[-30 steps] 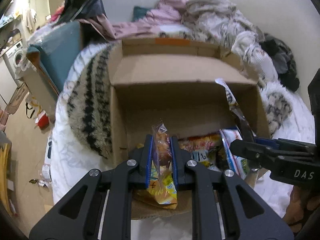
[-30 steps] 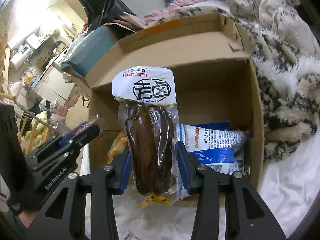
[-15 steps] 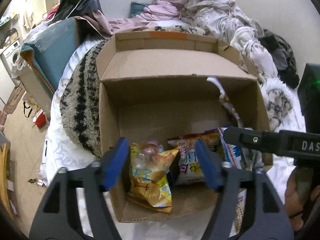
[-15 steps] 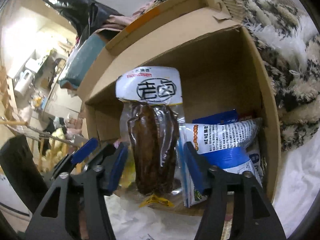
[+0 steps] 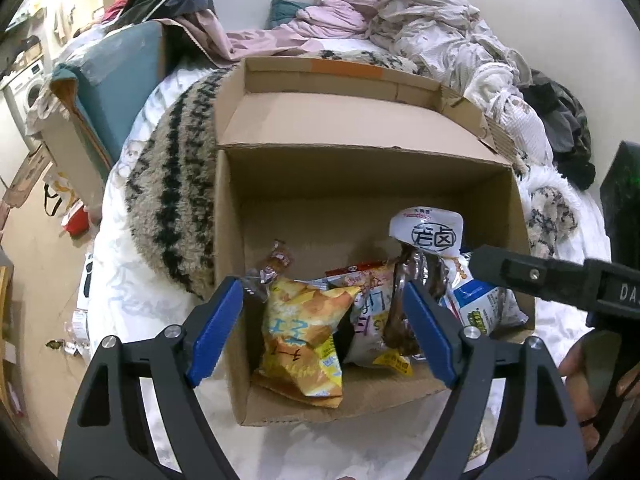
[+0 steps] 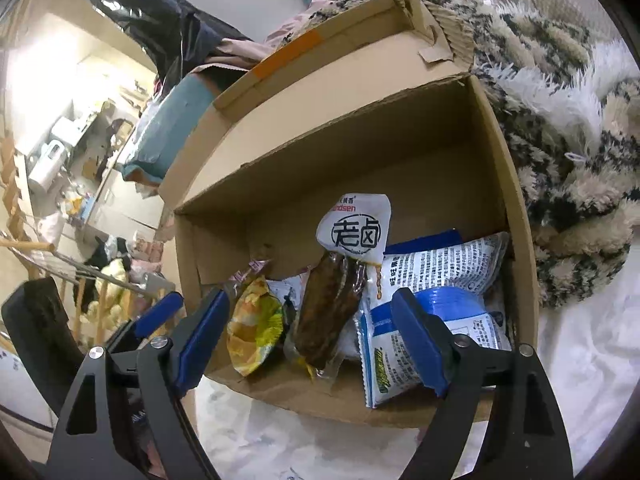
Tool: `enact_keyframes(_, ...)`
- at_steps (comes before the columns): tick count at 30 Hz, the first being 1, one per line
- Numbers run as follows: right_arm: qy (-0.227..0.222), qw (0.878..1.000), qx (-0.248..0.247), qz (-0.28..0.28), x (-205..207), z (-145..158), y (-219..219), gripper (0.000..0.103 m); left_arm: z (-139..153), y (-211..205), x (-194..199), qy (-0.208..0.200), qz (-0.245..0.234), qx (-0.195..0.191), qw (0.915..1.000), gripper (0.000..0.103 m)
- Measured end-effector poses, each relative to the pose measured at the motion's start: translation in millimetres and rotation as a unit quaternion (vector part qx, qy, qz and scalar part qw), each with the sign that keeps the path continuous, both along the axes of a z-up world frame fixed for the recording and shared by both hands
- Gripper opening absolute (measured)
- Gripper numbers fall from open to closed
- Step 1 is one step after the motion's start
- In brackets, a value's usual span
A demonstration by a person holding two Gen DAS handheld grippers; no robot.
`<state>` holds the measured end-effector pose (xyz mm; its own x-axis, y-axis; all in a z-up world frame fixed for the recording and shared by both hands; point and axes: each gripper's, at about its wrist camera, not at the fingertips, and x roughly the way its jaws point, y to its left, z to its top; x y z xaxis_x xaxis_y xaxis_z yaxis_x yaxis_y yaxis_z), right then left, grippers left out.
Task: Organize snacks
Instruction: 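Lower both packets into the box and open both tools, then withdraw both open tools from the box back over the sheet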
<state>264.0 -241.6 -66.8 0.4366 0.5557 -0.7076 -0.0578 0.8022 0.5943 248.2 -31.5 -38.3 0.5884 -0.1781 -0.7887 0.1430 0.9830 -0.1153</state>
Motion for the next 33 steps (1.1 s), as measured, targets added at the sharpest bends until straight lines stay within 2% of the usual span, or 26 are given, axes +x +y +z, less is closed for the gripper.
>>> enact_keyframes(3, -0.008, 1.000, -0.016, 0.001, -6, 5, 1, 0.086, 2, 5, -6, -0.008, 0.006, 0.001, 1.0000, 0.080)
enact_keyframes(7, -0.014, 0.999, -0.030, -0.001, -22, 13, -3, 0.086, 4, 9, -13, 0.005, -0.003, -0.035, 0.9994, 0.080)
enact_keyframes(12, -0.031, 0.999, -0.041, -0.004, -47, 25, -10, 0.086, 15, 13, -29, -0.010, -0.002, -0.031, 0.9995, 0.080)
enact_keyframes(16, -0.021, 0.999, -0.022, -0.012, -65, 26, -20, 0.086, 24, 23, -43, -0.016, -0.006, -0.044, 0.9989, 0.088)
enact_keyframes(20, -0.013, 0.999, -0.014, -0.026, -79, 27, -28, 0.086, 22, 31, -58, -0.015, 0.003, -0.017, 0.9997, 0.092)
enact_keyframes(23, -0.013, 0.999, -0.010, -0.037, -89, 29, -34, 0.086, 20, 37, -67, -0.006, 0.014, -0.015, 0.9998, 0.092)
enact_keyframes(30, -0.003, 0.999, -0.001, -0.045, -114, 31, -38, 0.086, 12, 50, -92, 0.025, 0.035, -0.035, 0.9985, 0.092)
enact_keyframes(33, -0.003, 0.999, -0.008, -0.042, -124, 31, -34, 0.086, 9, 49, -103, 0.031, 0.046, -0.015, 0.9984, 0.092)
